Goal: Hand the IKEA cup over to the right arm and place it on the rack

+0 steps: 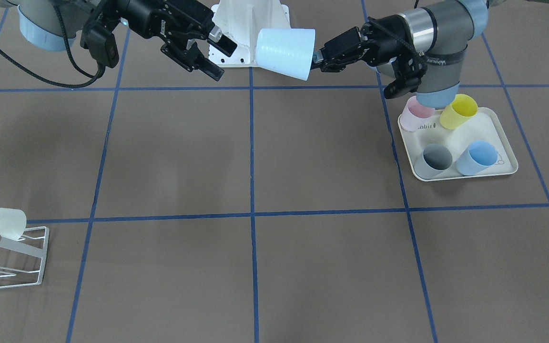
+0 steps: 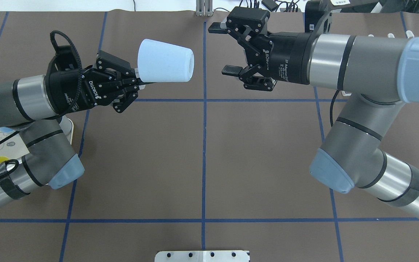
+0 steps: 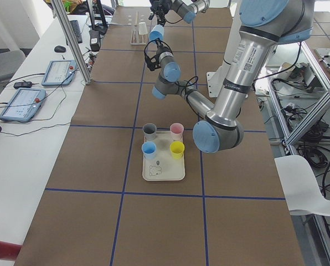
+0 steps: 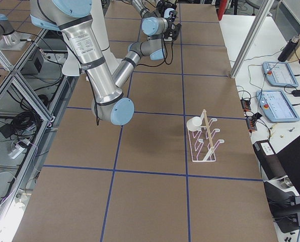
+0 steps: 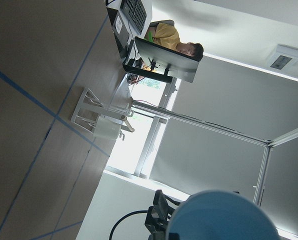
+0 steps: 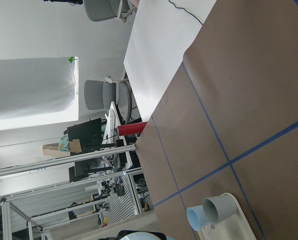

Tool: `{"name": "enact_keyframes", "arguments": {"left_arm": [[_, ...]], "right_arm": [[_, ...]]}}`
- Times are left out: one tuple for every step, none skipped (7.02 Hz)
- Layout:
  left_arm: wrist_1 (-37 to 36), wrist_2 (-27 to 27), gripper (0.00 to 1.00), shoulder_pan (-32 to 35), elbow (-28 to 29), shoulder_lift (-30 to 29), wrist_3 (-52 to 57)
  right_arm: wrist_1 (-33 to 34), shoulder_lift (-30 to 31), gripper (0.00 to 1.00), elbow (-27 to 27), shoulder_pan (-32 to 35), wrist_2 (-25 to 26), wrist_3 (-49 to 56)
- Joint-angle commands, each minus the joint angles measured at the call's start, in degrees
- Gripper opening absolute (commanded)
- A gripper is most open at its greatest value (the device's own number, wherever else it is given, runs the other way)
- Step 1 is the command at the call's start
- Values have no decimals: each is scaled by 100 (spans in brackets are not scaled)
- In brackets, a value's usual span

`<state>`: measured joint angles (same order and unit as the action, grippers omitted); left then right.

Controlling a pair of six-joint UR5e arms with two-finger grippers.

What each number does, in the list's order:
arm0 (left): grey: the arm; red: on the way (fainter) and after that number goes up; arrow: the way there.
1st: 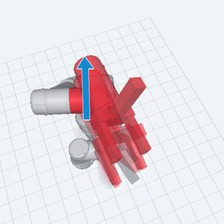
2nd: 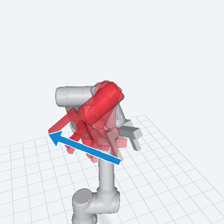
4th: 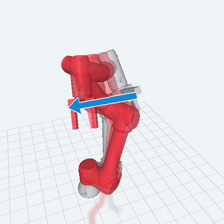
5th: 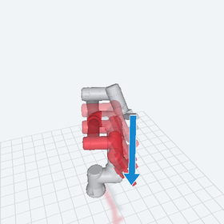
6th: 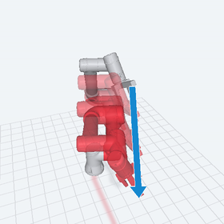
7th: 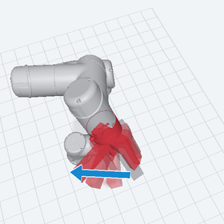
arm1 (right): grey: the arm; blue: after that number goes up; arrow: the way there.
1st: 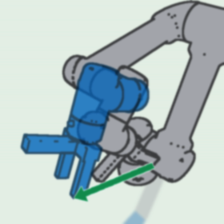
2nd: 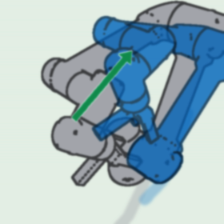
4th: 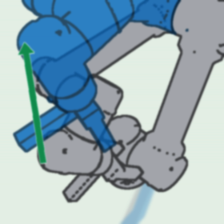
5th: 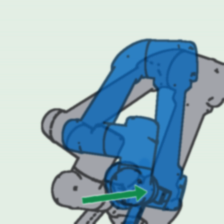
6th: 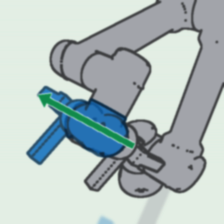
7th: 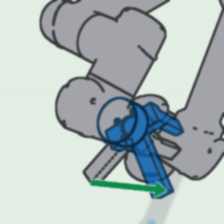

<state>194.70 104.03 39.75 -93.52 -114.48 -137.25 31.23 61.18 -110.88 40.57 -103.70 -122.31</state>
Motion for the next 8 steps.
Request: {"name": "enact_keyframes", "arguments": {"left_arm": [[262,-32,0,-29,132,-101,-188],[253,-32,0,-55,132,-223,-206],[209,-24,0,-125,184,-250,-180],[209,-15,0,-126,254,-338,-180],[200,3,0,-134,299,-408,-180],[191,3,0,-143,308,-444,-180],[191,3,0,-187,343,-479,-171],[191,-6,0,-196,369,-584,-180]], "right_arm": [[-327,-9,98,14,-5,-193,-179],[-328,-18,98,22,-5,-194,-179],[-336,-18,98,22,-5,-203,-188],[-336,-27,98,22,-5,-247,-222],[-336,-36,98,22,-14,-282,-223],[-354,-45,98,22,-14,-291,-223],[-441,-36,98,40,-31,-291,-292],[-451,-36,98,31,-32,-300,-319]]}}
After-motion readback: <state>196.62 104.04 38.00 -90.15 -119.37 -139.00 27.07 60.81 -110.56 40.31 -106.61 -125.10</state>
